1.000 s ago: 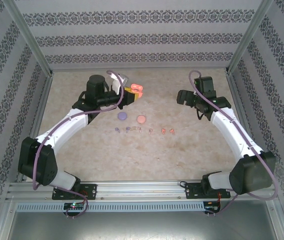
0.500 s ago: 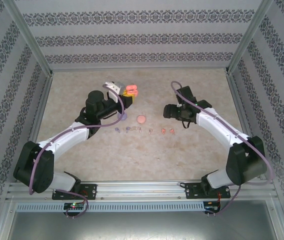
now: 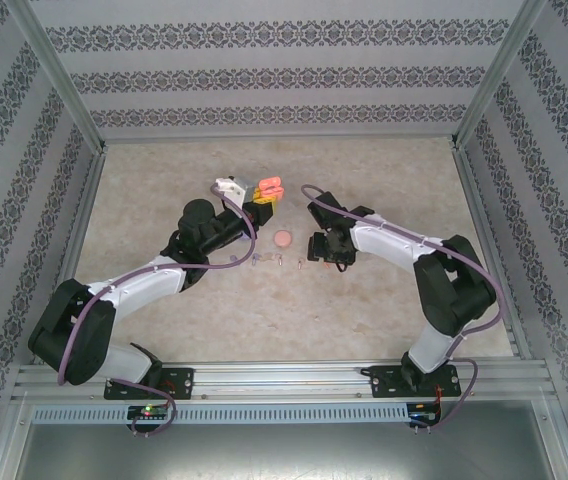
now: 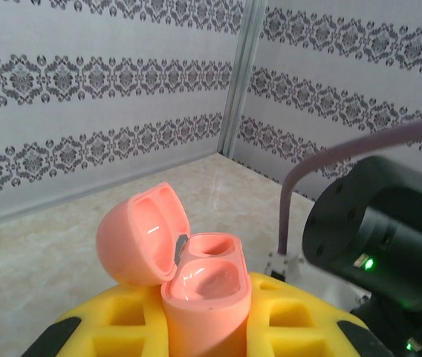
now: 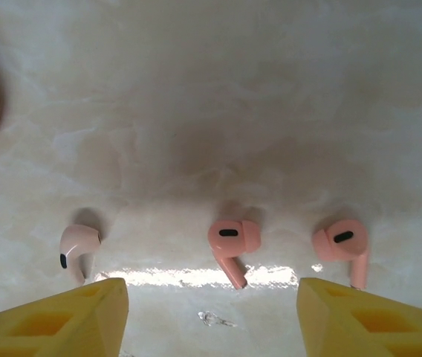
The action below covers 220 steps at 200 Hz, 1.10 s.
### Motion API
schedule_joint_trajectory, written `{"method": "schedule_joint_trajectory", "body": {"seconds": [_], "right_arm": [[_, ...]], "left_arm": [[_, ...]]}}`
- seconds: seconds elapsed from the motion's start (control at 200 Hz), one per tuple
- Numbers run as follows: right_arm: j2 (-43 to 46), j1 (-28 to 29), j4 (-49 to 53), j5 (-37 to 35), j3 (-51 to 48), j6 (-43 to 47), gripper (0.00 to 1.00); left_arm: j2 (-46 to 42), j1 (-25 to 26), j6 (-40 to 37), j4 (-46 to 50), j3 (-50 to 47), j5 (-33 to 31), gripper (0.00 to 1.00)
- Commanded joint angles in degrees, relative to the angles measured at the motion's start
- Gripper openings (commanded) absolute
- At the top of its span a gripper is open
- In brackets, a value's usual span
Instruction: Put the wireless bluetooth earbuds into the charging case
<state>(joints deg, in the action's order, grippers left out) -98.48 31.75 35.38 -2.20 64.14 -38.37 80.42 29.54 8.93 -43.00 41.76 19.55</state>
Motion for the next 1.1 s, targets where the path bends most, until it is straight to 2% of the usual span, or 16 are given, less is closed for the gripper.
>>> {"method": "schedule_joint_trajectory", "body": {"seconds": [0.0,0.365,1.094], "right_arm": [[-1.66,0.59,0.57,-1.27,1.91,-0.92,0.57],[-5.28,-0.02,-0.07,-1.78,3.0,-0.5,0.51],[-8.64,-1.86,-2.59,0.26,2.76,0.31,0.49]], "left_arm": [[-0.78,0.78,1.69,-4.83,-0.59,-1.02,0.0],[-1.9,1.48,1.83,-4.54,-1.22,-1.11,0.0],[-1.4,2.37,1.9,-4.67,0.03,0.3,0.0]]}}
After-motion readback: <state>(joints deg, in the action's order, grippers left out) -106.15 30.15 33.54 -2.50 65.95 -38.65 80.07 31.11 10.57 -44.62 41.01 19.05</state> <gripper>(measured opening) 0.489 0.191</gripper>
